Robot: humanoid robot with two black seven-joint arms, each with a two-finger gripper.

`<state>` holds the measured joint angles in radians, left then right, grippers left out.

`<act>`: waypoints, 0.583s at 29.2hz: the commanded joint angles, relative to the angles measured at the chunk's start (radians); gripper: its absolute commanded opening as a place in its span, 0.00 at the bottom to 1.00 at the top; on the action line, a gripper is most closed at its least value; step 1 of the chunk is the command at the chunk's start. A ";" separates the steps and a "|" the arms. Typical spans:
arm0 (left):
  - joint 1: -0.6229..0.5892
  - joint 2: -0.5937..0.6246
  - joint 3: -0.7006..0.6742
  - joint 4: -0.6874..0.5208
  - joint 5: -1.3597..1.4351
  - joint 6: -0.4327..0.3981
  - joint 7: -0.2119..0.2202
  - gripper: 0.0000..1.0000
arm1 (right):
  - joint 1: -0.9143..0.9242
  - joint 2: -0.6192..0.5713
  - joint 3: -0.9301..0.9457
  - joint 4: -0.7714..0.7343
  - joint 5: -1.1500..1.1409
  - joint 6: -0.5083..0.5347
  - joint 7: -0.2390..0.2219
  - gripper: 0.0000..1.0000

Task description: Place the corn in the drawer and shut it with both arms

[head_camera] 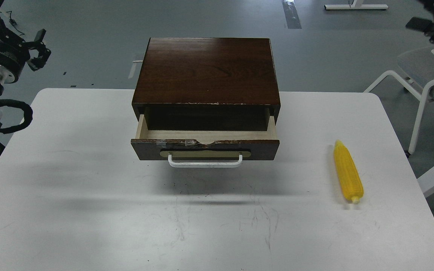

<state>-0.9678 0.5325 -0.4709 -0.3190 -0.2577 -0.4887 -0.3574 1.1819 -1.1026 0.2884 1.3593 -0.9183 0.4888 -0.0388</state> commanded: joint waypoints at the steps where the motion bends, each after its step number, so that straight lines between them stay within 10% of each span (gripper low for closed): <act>1: -0.003 -0.003 0.001 0.000 0.000 0.000 0.000 0.98 | -0.005 -0.011 -0.113 0.061 -0.181 0.000 -0.001 1.00; 17: -0.008 -0.008 -0.003 -0.002 0.000 0.000 -0.002 0.98 | -0.169 0.041 -0.227 0.031 -0.290 0.000 -0.019 1.00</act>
<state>-0.9764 0.5233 -0.4740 -0.3211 -0.2572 -0.4887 -0.3589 1.0585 -1.0949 0.0643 1.4314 -1.1662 0.4887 -0.0580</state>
